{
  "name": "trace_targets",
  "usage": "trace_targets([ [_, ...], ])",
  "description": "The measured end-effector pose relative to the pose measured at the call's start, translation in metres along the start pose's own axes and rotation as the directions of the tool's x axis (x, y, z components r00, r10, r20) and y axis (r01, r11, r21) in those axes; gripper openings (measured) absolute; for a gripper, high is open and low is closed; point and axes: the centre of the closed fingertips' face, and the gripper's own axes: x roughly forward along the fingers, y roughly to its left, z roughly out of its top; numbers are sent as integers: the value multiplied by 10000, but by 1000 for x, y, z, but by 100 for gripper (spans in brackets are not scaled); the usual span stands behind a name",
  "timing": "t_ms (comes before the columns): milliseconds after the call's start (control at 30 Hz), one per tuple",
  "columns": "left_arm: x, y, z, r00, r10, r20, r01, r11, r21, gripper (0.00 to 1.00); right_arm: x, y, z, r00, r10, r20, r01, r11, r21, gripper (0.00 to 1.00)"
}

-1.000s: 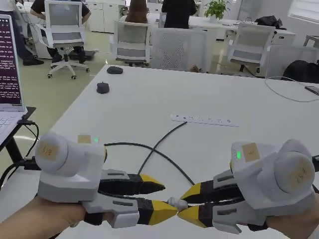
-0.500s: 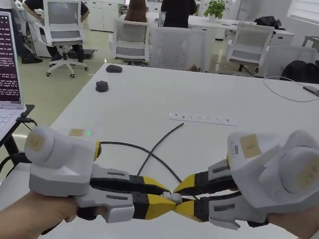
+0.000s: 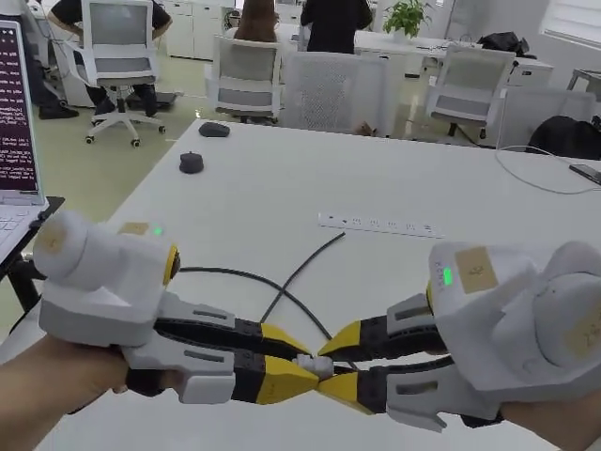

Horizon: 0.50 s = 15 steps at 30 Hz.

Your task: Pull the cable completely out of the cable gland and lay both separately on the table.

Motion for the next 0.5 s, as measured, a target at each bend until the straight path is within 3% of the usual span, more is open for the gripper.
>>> trace_targets([
  [33, -1, 0, 2, 10000, 10, 28, -10, 9999, 170, 15, -1, 0, 2, 9995, 64, 296, -60, 9999, -120, 12],
  [100, -3, -4, 5, 9998, -127, 124, 122, 9990, 438, 15, -4, -1, 8, 9963, 272, 821, -312, 9983, 483, 12],
  [133, -5, -4, 9, 9992, -179, 354, 154, 9974, 708, 15, -6, -1, 11, 9927, 388, 1146, -444, 9979, 473, 12],
  [200, -10, -6, 13, 9979, -273, 589, 223, 9963, 833, 14, -12, -4, 17, 9803, 454, 1922, -731, 9875, 1395, 13],
  [267, -14, -8, 18, 9956, -442, 823, 370, 9955, 872, 14, -20, -8, 26, 9556, 491, 2904, -1156, 9694, 2165, 14],
  [333, -17, -10, 24, 9928, -575, 1049, 487, 9952, 847, 14, -26, -11, 30, 9345, 479, 3528, -1466, 9547, 2589, 15],
  [467, -17, -16, 29, 9914, -796, 1040, 696, 9929, 965, 14, -30, -5, 35, 9142, 839, 3964, -2054, 9393, 2749, 18],
  [500, -16, -17, 30, 9904, -842, 1093, 737, 9926, 966, 14, -29, -4, 36, 9136, 910, 3963, -2116, 9386, 2724, 18],
])
